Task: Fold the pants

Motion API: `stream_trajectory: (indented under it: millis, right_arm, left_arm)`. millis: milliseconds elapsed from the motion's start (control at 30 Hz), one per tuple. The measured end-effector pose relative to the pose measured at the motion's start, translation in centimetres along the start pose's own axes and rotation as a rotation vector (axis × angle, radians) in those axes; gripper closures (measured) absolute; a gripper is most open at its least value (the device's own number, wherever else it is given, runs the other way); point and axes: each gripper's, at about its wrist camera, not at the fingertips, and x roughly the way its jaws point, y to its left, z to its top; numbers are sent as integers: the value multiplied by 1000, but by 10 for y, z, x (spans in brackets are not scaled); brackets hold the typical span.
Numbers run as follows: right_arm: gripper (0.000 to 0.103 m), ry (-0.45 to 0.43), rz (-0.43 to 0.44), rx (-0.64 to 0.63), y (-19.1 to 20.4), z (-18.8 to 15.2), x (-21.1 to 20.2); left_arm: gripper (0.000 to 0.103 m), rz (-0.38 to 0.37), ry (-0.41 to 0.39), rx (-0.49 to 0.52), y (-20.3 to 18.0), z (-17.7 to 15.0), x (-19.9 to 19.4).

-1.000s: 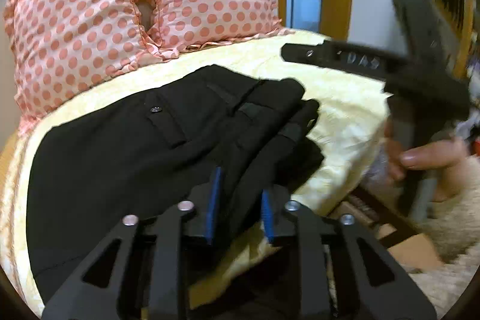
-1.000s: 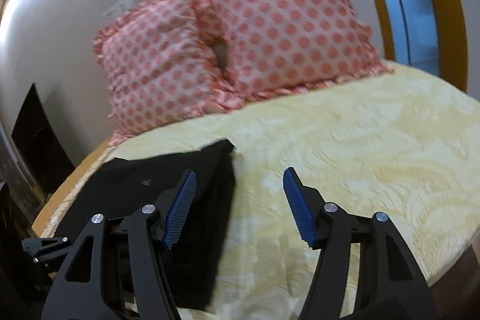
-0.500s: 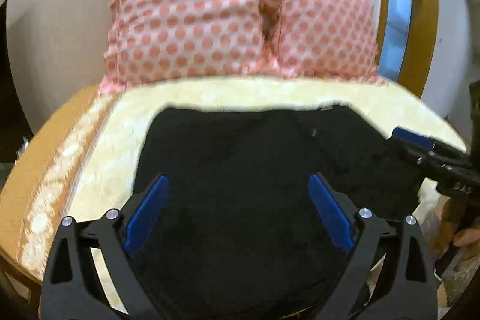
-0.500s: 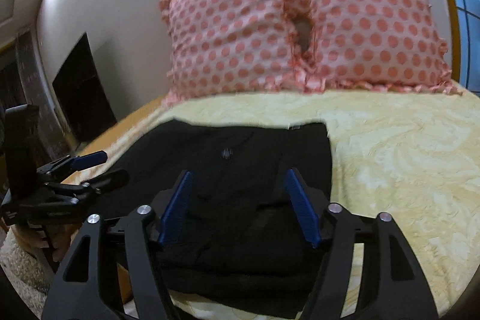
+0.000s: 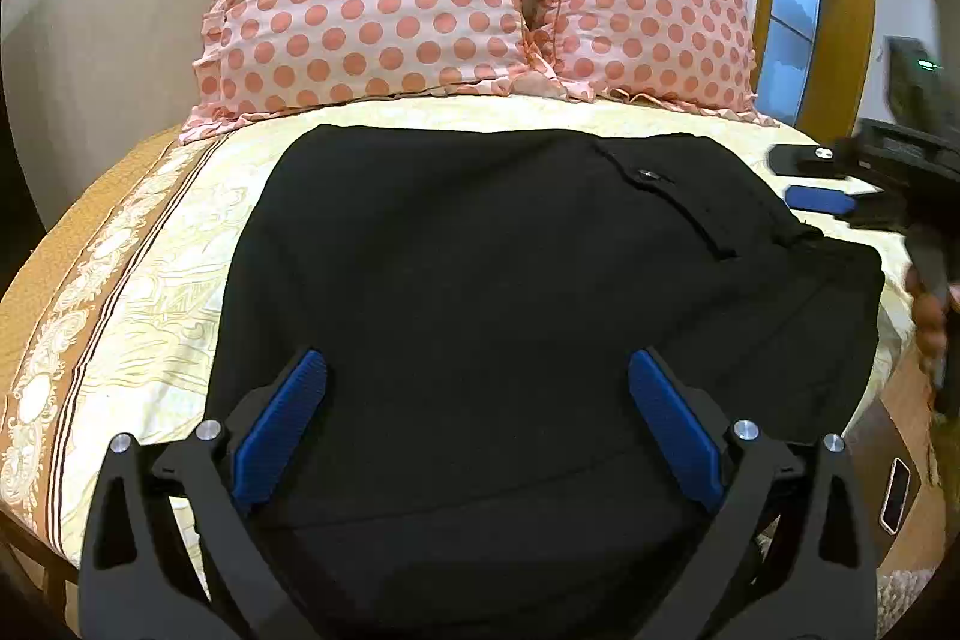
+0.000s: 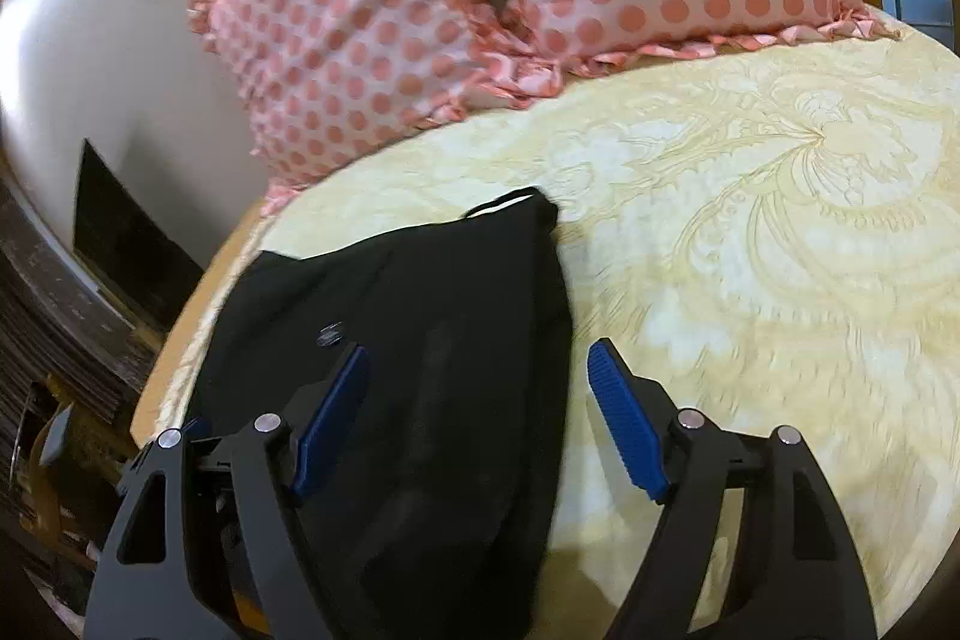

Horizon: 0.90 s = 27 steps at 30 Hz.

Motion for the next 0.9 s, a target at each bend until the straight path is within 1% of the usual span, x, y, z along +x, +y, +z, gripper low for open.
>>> stream_trajectory:
  millis: [200,400,533,600,667,700,733,833,900]
  right_arm:
    - [27,102,69,40,-9,16,32]
    - [27,148,13,-22,-5,19,44]
    - [28,137,-7,3,-9,23,45]
    - [28,120,-42,-19,-7,21,43]
    - [28,117,-54,-41,-5,21,46]
    - [35,119,-55,-63,-3,21,46]
    - [40,122,-42,-77,-2,21,47]
    - [45,112,-57,-168,9,18,45]
    - [44,116,-54,-168,7,18,47]
  left_arm:
    - [2,-7,-10,8,0,0,0]
    - [2,-10,-14,9,1,-2,-1]
    - [2,-11,-13,10,1,-2,-1]
    - [2,-10,-14,9,0,-2,-1]
    - [2,-9,-14,9,0,-2,-1]
    - [2,-9,-15,10,0,-2,-1]
    - [2,-9,-15,9,0,-2,-1]
    - [2,-10,-21,9,0,-2,-1]
    - [2,-9,-19,8,-1,-1,-1]
